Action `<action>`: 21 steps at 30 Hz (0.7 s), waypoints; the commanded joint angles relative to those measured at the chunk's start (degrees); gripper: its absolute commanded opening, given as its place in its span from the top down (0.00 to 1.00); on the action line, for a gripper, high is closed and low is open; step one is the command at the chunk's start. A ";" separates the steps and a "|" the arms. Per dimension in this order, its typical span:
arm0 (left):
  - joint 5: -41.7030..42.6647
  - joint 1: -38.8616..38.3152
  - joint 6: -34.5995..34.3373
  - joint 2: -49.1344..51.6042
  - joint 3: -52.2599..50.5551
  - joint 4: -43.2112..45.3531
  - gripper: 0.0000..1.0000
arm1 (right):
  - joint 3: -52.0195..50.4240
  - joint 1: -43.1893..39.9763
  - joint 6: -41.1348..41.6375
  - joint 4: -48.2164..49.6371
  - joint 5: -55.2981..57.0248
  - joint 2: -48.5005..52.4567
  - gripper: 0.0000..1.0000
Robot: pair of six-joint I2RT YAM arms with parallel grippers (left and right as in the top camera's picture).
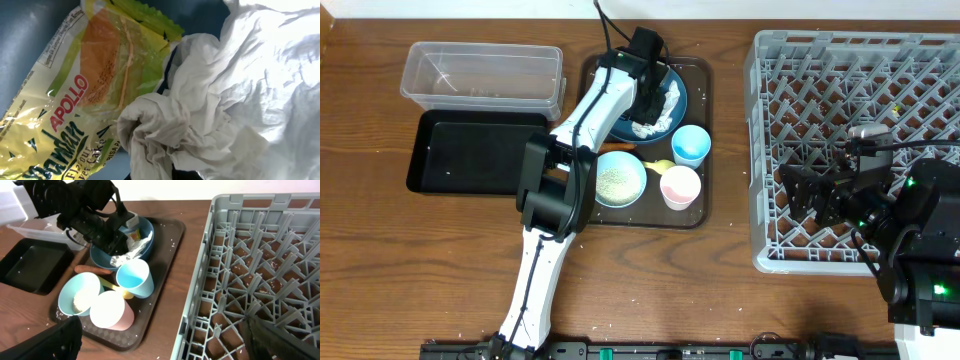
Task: Sort waste into correct bins and load items into the dishwasher rack
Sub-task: 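Carry the tissues left and drop them into the clear bin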
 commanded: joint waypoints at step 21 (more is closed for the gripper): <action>-6.80 14.86 -13.40 -19.45 0.94 -5.11 0.94 | 1.27 -0.74 0.74 -0.02 -0.20 0.02 0.01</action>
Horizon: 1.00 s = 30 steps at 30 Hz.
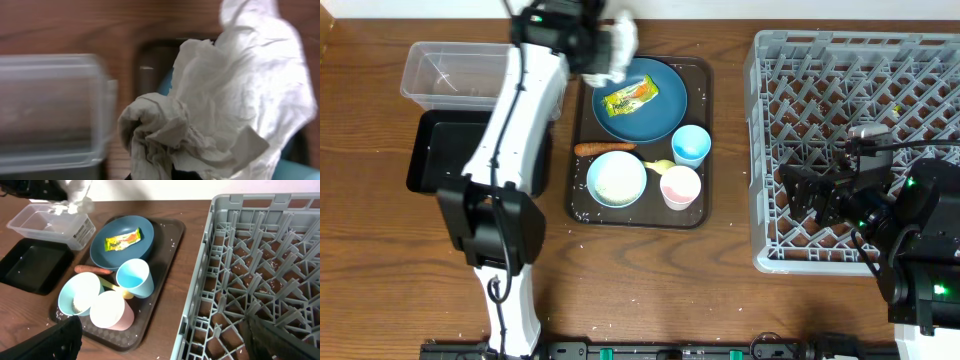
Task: Sort waste into correct bins and load items into the dishwasher rack
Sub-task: 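Carry the tissues left and drop them into the clear bin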
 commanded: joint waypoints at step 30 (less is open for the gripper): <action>-3.10 17.11 -6.38 7.85 0.85 3.41 0.29 | 1.27 -0.74 0.76 -0.04 -0.22 0.02 0.01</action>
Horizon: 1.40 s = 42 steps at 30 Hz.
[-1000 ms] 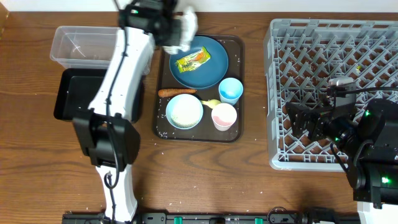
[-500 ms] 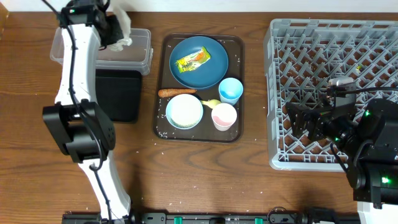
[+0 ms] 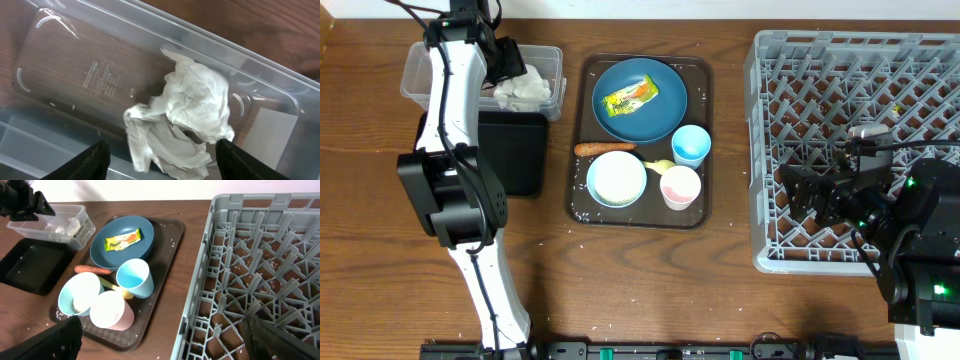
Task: Sort waste into correct bins and load items into the dishwasher rack
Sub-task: 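Carry the tissues left and drop them into the clear bin, then grasp the yellow snack wrapper on the plate with the left gripper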
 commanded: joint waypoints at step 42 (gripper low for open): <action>4.94 -25.42 32.74 14.29 -0.13 8.59 0.21 | 1.27 -0.74 0.74 -5.35 2.38 0.28 0.01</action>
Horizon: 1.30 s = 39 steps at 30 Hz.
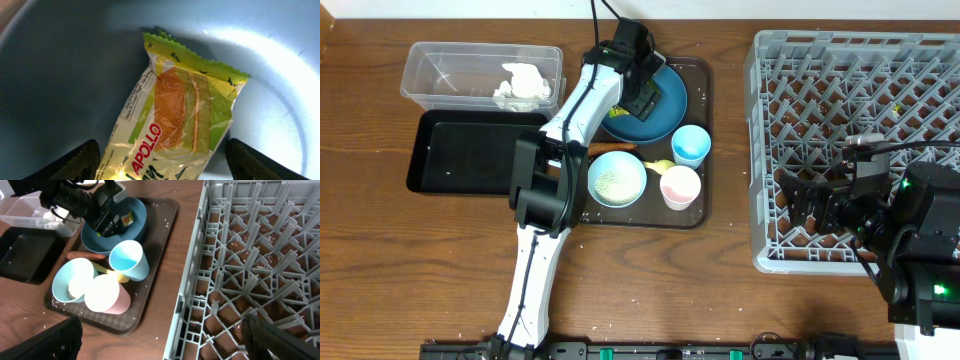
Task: Sort waste into correct bins and load items into the dishwasher rack
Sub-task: 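Grasp the yellow snack wrapper on the plate with the left gripper, then move the wrapper left and release it into the clear bin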
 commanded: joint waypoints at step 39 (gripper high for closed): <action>-16.90 16.28 -44.11 -17.35 0.02 -3.30 0.94 | 1.27 -0.74 0.74 0.44 0.15 0.26 0.01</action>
